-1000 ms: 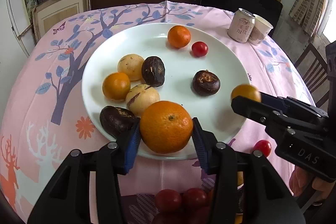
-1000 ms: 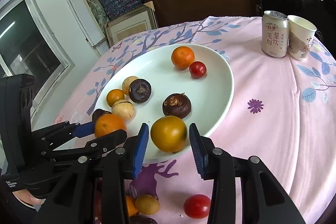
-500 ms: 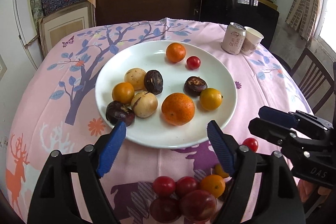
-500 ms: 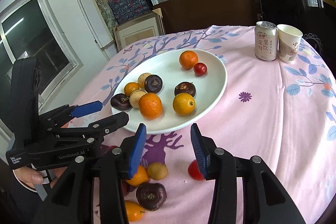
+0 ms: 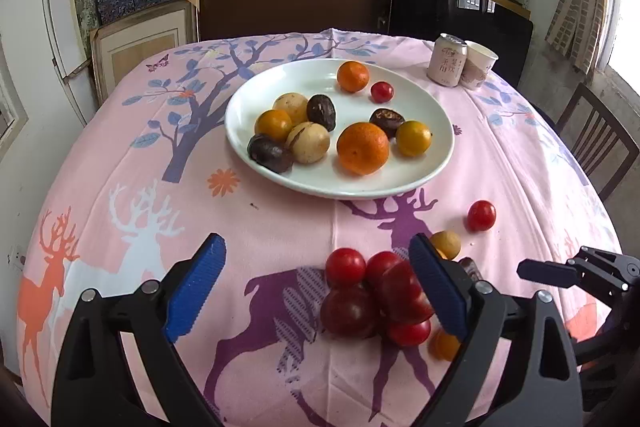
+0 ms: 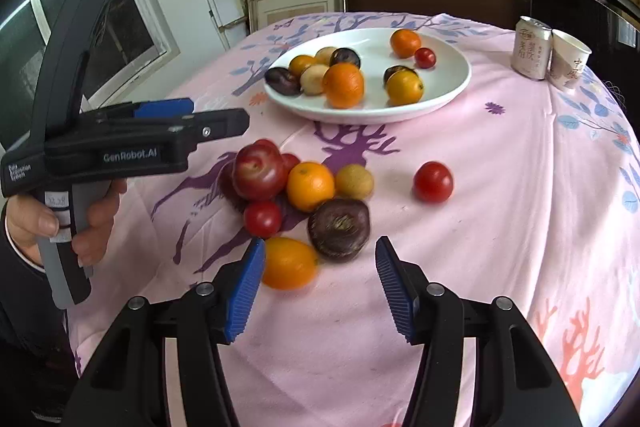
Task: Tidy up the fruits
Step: 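Grasp an orange with the right gripper while the left grasps a red plum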
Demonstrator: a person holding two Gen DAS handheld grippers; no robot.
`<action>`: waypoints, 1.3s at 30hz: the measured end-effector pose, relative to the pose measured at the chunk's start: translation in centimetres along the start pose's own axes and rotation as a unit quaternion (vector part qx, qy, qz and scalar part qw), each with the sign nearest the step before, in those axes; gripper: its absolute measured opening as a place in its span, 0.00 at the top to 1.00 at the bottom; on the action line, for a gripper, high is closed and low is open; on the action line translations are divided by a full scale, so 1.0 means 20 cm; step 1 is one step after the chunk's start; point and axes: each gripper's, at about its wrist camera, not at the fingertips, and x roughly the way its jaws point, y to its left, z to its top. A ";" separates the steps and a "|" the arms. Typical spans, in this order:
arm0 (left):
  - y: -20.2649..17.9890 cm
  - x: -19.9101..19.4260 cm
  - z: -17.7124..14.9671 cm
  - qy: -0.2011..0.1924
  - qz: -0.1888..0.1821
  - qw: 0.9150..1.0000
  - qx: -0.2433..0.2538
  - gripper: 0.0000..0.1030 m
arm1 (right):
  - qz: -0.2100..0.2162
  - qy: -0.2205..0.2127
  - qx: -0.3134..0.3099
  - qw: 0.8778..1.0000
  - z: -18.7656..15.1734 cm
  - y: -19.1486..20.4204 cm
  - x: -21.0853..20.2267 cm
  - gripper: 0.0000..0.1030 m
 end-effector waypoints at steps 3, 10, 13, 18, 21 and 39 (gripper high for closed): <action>0.02 -0.01 -0.04 0.002 0.001 1.000 -0.001 0.12 | 0.005 0.020 -0.010 1.000 -0.04 0.08 0.05 0.44; 0.08 -0.04 -0.12 0.007 0.003 1.000 0.005 0.12 | -0.022 0.035 -0.010 0.999 -0.07 0.17 0.17 0.52; 0.09 -0.03 -0.17 0.014 0.008 1.000 0.021 0.12 | -0.019 0.028 0.003 0.999 -0.07 0.15 0.17 0.60; 0.08 0.02 -0.22 0.036 0.012 0.999 0.039 0.12 | -0.003 0.021 0.014 1.000 -0.09 0.11 0.14 0.60; 0.03 0.03 -0.24 0.040 0.003 0.997 0.059 0.12 | 0.004 0.017 0.022 1.000 -0.10 0.07 0.13 0.60; -0.09 0.06 -0.20 0.055 -0.059 0.993 0.085 0.64 | 0.015 -0.034 0.045 0.998 -0.08 -0.02 -0.02 0.60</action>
